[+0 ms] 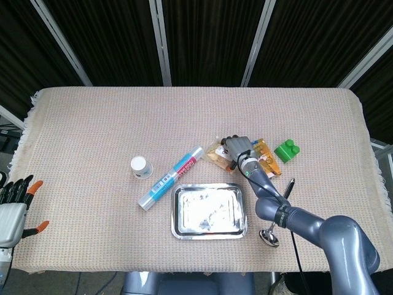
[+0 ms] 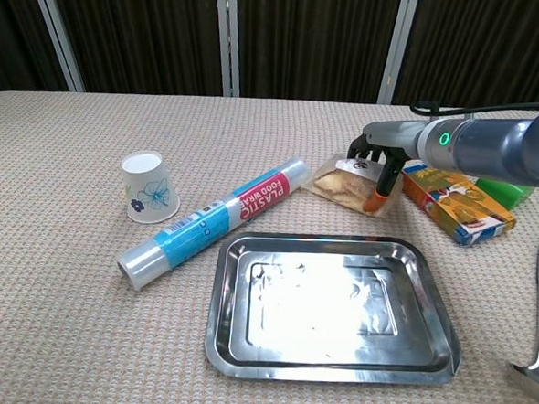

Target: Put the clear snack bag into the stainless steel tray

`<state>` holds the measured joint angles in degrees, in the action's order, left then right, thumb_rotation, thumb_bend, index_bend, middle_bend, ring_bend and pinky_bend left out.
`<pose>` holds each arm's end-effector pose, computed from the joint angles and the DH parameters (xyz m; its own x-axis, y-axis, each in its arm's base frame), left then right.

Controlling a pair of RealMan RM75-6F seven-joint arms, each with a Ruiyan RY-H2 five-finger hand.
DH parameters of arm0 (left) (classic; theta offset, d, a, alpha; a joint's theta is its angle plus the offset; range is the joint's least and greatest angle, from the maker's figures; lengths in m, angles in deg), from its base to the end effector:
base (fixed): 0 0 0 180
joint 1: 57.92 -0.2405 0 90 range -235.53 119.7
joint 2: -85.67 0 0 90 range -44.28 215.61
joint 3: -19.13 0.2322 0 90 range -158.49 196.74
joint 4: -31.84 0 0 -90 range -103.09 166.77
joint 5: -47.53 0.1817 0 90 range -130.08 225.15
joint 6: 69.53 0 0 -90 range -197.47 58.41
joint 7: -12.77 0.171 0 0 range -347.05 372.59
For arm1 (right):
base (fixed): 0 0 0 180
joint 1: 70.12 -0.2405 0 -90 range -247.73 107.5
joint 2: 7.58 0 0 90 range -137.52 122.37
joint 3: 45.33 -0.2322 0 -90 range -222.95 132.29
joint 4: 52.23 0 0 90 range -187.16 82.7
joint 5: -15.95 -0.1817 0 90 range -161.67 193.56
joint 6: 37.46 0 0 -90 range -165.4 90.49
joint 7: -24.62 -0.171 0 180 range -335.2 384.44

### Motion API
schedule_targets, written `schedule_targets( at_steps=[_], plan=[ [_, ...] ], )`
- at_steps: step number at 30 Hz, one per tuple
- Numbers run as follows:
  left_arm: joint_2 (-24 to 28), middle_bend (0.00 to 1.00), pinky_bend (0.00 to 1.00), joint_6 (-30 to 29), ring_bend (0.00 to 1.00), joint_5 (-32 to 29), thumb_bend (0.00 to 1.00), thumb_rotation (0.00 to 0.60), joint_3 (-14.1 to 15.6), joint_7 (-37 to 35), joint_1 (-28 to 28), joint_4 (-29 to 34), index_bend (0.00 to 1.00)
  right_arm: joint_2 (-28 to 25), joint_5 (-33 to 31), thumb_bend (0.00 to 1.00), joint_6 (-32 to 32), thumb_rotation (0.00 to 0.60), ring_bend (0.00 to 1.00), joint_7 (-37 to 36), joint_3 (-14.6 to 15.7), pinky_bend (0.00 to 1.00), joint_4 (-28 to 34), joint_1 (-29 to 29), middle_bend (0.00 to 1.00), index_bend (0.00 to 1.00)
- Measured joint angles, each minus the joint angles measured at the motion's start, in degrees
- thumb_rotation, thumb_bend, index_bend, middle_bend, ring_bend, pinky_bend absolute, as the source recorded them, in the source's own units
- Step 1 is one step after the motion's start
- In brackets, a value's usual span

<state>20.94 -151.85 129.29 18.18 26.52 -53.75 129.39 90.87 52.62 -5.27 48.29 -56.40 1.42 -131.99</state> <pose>-0.2810 0.1920 0.1547 0.5097 0.1094 0.8533 0.8548 0.0475 -0.5167 -0.1275 -0.4411 -0.0335 0.5133 -0.4215 0.7476 -0.8579 -0.2300 0.4594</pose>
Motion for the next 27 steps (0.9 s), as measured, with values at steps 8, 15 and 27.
schedule_targets(
  at_steps=[8, 15, 27],
  plan=[
    [-0.3, 0.00, 0.00, 0.3, 0.00, 0.0, 0.12, 0.579, 0.0, -0.2, 0.3, -0.2, 0.12, -1.6, 4.5, 0.19, 2.3, 0.600, 0.39, -2.3, -0.7, 0.54, 4.3, 0.7, 0.39, 0.44],
    [-0.5, 0.00, 0.00, 0.6, 0.00, 0.0, 0.12, 0.576, -0.2, -0.1, 0.6, -0.3, 0.12, -7.3, 10.5, 0.19, 5.6, 0.600, 0.39, -6.0, -1.6, 0.55, 15.0, 3.1, 0.39, 0.43],
    [-0.6, 0.00, 0.00, 0.8, 0.00, 0.4, 0.12, 0.579, -0.2, 0.3, 1.0, 0.1, 0.12, -18.3, 28.3, 0.19, 12.2, 0.600, 0.36, -15.6, 0.1, 0.55, 35.4, 10.7, 0.38, 0.42]
  ],
)
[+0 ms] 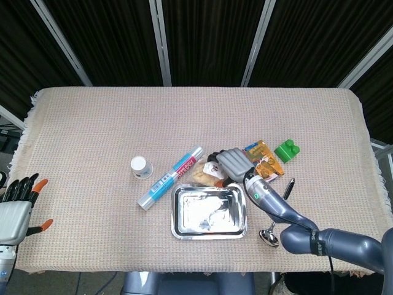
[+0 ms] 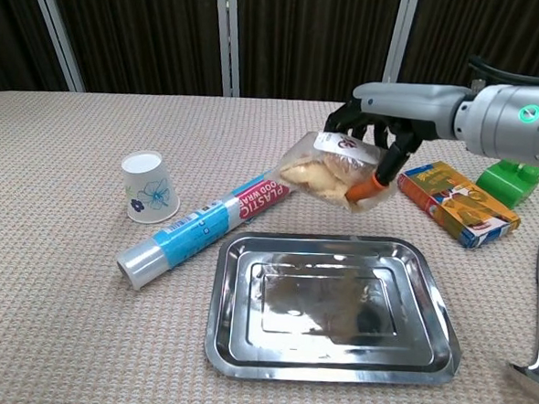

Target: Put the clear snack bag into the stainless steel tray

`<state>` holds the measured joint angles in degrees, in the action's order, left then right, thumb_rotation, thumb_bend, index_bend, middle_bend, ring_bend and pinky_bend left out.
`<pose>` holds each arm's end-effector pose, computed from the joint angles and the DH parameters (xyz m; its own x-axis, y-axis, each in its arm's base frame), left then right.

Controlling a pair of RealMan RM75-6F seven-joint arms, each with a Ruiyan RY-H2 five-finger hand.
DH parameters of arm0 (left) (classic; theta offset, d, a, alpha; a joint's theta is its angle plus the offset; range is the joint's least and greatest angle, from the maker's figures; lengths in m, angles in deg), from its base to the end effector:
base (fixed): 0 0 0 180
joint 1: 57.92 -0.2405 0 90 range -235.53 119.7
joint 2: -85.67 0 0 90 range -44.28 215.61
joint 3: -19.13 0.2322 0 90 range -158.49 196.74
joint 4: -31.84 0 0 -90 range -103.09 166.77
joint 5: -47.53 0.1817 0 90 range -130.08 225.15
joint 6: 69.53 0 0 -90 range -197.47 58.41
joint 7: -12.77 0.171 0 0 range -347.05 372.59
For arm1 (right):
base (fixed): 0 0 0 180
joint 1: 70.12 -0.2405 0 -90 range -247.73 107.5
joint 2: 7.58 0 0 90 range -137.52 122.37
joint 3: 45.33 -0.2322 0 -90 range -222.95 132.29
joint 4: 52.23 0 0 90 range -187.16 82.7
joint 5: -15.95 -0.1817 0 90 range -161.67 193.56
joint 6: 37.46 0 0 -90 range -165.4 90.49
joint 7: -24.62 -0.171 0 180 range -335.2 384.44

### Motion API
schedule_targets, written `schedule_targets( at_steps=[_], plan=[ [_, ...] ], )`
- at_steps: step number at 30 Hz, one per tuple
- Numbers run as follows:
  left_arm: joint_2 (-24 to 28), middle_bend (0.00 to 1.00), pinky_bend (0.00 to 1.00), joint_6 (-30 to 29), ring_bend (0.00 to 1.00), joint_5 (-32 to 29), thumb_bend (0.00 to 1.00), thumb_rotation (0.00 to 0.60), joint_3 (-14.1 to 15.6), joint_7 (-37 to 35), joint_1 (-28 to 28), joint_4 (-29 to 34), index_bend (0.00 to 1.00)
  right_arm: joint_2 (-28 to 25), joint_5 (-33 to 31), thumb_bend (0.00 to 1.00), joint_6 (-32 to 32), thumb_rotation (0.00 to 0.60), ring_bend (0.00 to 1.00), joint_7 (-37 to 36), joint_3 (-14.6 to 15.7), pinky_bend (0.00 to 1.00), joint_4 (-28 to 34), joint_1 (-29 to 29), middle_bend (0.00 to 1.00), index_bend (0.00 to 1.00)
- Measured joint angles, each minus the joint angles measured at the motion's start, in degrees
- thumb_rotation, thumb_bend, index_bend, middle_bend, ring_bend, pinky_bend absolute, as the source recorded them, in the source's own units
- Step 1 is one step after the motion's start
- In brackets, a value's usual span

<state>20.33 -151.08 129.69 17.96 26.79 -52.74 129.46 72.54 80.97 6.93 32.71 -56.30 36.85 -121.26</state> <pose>-0.2755 0.1975 0.1495 0.5054 0.1090 0.8560 0.8597 0.0218 -0.5104 -0.0798 -0.3606 0.0171 0.4216 -0.3624 0.8312 -0.8414 -0.4982 0.2095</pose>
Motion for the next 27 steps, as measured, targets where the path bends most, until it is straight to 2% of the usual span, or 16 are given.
schedule_targets(
  at_steps=[6, 9, 12, 14, 17, 23, 27],
  plan=[
    [0.2, 0.00, 0.00, -0.3, 0.00, 0.3, 0.12, 0.578, 0.0, 0.4, 0.1, 0.5, 0.12, 0.0, 8.6, 0.19, 1.6, 0.600, 0.31, -3.3, 4.5, 0.55, 2.5, 2.6, 0.33, 0.37],
    [0.3, 0.00, 0.00, -0.5, 0.00, 0.4, 0.12, 0.575, 0.1, 0.4, -0.1, 0.7, 0.12, 1.4, 11.1, 0.19, 1.8, 0.600, 0.26, -3.7, 6.5, 0.51, 2.2, 3.2, 0.30, 0.31],
    [0.4, 0.00, 0.00, -0.6, 0.00, 0.4, 0.12, 0.578, 0.2, 0.4, -0.2, 0.7, 0.12, 3.1, 11.9, 0.17, 1.6, 0.600, 0.12, -3.6, 7.6, 0.35, 1.2, 3.5, 0.19, 0.13],
    [0.4, 0.00, 0.00, -0.6, 0.00, 0.4, 0.12, 0.577, 0.3, 0.3, -0.2, 0.7, 0.12, 4.0, 12.3, 0.11, 1.1, 0.600, 0.01, -3.3, 8.3, 0.18, 0.7, 3.5, 0.05, 0.01],
    [0.3, 0.00, 0.00, -0.6, 0.00, 0.4, 0.12, 0.577, 0.3, 0.0, -0.2, 0.6, 0.12, 4.5, 12.4, 0.03, 0.7, 0.600, 0.00, -2.1, 8.8, 0.04, 0.6, 3.6, 0.00, 0.00],
    [0.2, 0.00, 0.00, -0.6, 0.00, 0.4, 0.12, 0.578, 0.3, -0.6, -0.3, 0.1, 0.12, 3.2, 12.0, 0.02, 2.5, 0.600, 0.00, -0.8, 8.4, 0.02, 2.3, 4.3, 0.00, 0.00],
    [0.0, 0.00, 0.00, -0.5, 0.00, 0.5, 0.12, 0.575, 0.3, -0.9, -0.2, -0.2, 0.12, 0.1, 12.1, 0.03, 5.3, 0.600, 0.00, -0.4, 8.0, 0.08, 4.8, 5.6, 0.01, 0.01]
  ],
)
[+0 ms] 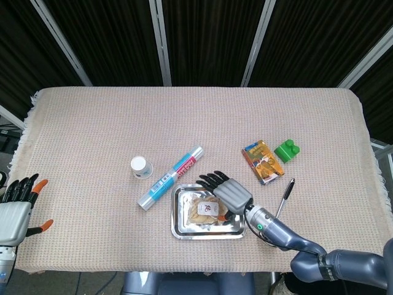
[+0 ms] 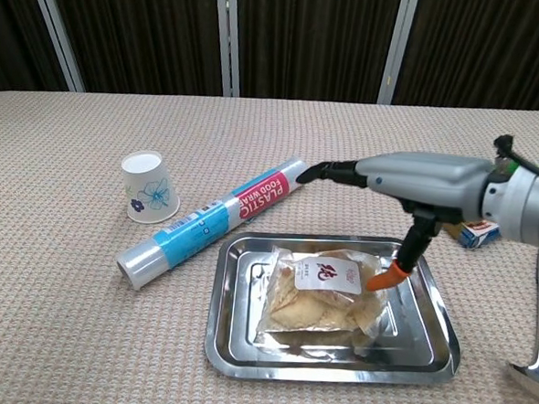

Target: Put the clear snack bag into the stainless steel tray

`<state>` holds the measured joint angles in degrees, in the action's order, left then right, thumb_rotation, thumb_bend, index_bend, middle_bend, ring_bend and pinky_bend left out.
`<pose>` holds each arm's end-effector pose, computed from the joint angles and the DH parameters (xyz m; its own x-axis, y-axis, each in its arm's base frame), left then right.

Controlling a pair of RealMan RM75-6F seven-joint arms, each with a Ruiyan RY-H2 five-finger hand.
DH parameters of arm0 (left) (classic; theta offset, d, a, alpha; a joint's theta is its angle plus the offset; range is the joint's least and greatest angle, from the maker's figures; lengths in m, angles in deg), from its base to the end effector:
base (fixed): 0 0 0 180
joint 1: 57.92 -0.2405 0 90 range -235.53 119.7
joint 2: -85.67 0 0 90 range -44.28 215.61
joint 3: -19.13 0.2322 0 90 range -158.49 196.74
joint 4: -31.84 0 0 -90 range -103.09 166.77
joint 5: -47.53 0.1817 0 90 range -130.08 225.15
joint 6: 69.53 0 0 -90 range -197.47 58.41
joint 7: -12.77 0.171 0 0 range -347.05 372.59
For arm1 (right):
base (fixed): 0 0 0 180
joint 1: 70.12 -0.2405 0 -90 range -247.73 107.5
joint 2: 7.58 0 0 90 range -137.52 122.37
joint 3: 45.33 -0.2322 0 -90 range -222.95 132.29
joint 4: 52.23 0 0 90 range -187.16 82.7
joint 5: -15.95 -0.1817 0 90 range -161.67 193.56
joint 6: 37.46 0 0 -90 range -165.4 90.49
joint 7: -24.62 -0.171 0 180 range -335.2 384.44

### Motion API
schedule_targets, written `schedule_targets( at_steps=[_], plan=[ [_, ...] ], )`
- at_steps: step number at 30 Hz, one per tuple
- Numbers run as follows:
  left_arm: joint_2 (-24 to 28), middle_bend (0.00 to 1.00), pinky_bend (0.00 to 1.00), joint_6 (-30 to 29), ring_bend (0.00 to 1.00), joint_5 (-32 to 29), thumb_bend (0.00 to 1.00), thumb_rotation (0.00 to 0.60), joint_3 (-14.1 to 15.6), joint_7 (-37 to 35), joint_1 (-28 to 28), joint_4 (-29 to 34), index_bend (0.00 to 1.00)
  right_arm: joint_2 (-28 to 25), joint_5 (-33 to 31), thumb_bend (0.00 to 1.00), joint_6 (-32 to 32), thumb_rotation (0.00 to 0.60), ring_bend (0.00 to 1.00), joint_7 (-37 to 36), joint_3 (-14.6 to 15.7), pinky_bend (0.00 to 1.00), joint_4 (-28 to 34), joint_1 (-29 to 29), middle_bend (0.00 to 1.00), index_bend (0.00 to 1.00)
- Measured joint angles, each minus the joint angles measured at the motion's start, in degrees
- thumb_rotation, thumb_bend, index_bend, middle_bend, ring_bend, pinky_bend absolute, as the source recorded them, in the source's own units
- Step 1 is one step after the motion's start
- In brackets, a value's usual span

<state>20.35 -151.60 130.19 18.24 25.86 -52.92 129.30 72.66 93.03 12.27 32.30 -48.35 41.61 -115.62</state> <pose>-0.2753 0.1959 0.1502 0.4957 0.1041 0.8622 0.8657 0.0196 -0.5001 -0.0994 -0.3044 -0.0008 0.4873 -0.3796 0.7864 -0.7796 -0.5949 0.1959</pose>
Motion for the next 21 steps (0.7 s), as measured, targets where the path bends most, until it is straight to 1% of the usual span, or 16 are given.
schedule_targets(
  at_steps=[5, 10, 15, 19, 21],
  plan=[
    [-0.1, 0.00, 0.00, -0.2, 0.00, 0.1, 0.12, 0.578, -0.1, -0.3, 0.0, -0.3, 0.12, -4.2, 0.0, 0.03, 5.9, 0.600, 0.00, 0.7, -0.1, 0.09, 2.1, 3.6, 0.06, 0.07],
    [-0.4, 0.00, 0.00, -0.6, 0.00, 0.3, 0.12, 0.579, -0.1, -0.7, -0.1, -0.4, 0.12, -7.0, 0.0, 0.03, 13.0, 0.600, 0.00, 0.7, 0.9, 0.09, 2.6, 9.1, 0.06, 0.07],
    [-0.9, 0.00, 0.00, -1.3, 0.00, 0.9, 0.12, 0.577, -0.1, -1.2, -0.3, -0.9, 0.12, -7.9, 0.3, 0.03, 20.8, 0.600, 0.00, 1.5, 2.3, 0.09, 1.9, 14.9, 0.04, 0.06],
    [-1.3, 0.00, 0.00, -3.1, 0.00, 1.9, 0.12, 0.575, -0.2, -1.9, -0.8, -1.7, 0.12, -8.0, 0.2, 0.03, 27.8, 0.600, 0.00, 2.1, 3.2, 0.01, 1.3, 20.6, 0.00, 0.01],
    [-1.5, 0.00, 0.00, -3.8, 0.00, 2.5, 0.12, 0.577, -0.1, -2.2, -1.1, -2.1, 0.12, -8.0, 0.0, 0.03, 30.5, 0.600, 0.00, 2.4, 3.7, 0.00, 1.1, 23.1, 0.00, 0.00]
  ],
)
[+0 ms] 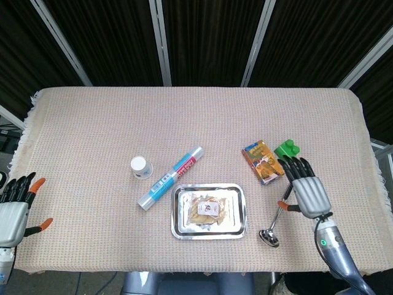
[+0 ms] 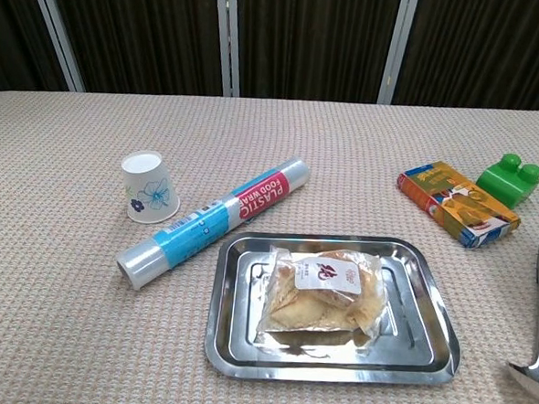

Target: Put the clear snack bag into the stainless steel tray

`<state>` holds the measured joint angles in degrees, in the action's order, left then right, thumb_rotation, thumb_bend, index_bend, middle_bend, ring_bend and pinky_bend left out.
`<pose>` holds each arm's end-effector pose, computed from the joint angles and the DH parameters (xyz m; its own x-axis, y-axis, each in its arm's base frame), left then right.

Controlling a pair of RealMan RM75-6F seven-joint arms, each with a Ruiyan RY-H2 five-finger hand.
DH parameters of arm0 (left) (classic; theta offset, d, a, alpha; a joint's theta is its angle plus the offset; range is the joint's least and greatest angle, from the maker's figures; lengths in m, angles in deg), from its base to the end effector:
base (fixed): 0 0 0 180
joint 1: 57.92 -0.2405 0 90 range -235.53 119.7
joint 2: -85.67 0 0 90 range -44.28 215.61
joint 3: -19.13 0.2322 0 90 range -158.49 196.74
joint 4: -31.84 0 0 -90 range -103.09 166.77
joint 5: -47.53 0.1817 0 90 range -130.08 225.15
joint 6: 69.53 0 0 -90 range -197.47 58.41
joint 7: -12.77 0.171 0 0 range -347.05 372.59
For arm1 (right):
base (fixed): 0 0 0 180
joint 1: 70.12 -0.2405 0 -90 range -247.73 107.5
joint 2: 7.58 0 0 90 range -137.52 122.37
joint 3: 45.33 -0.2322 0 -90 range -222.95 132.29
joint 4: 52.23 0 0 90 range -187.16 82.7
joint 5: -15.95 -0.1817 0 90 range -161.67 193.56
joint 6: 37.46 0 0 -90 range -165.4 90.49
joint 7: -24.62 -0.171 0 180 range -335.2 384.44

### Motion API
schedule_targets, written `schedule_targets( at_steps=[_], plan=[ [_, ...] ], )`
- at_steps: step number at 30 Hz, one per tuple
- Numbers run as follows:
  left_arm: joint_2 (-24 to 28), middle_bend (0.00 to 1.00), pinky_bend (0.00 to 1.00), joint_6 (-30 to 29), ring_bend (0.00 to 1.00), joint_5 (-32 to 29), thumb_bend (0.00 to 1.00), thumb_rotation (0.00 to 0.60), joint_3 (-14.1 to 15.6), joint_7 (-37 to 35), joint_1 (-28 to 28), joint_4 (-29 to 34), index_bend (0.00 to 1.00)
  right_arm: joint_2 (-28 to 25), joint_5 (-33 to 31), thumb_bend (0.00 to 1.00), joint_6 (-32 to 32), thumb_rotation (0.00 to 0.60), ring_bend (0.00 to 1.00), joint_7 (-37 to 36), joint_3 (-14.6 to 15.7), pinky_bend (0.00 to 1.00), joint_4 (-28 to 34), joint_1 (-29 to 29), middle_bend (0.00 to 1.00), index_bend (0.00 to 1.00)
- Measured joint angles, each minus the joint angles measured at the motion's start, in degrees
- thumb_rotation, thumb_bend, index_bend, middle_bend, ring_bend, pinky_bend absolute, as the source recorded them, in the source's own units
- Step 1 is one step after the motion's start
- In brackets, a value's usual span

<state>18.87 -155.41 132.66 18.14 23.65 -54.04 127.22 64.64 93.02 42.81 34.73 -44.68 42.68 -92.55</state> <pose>-0.2730 0.1922 0.1545 0.4772 0.0370 0.8780 0.8783 0.0121 -0.4779 -0.2205 -0.2661 0.1127 0.4008 -0.0645 0.9139 -0.9070 -0.1685 0.3859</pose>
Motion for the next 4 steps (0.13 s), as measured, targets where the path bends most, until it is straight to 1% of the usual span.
schedule_targets(
  at_steps=[4],
  plan=[
    [0.0, 0.00, 0.00, -0.7, 0.00, 0.7, 0.12, 0.579, 0.6, -0.4, -0.7, -0.2, 0.12, 0.1, 0.1, 0.03, 5.8, 0.600, 0.00, 0.4, 0.9, 0.00, -0.5, 4.8, 0.00, 0.00]
  ],
)
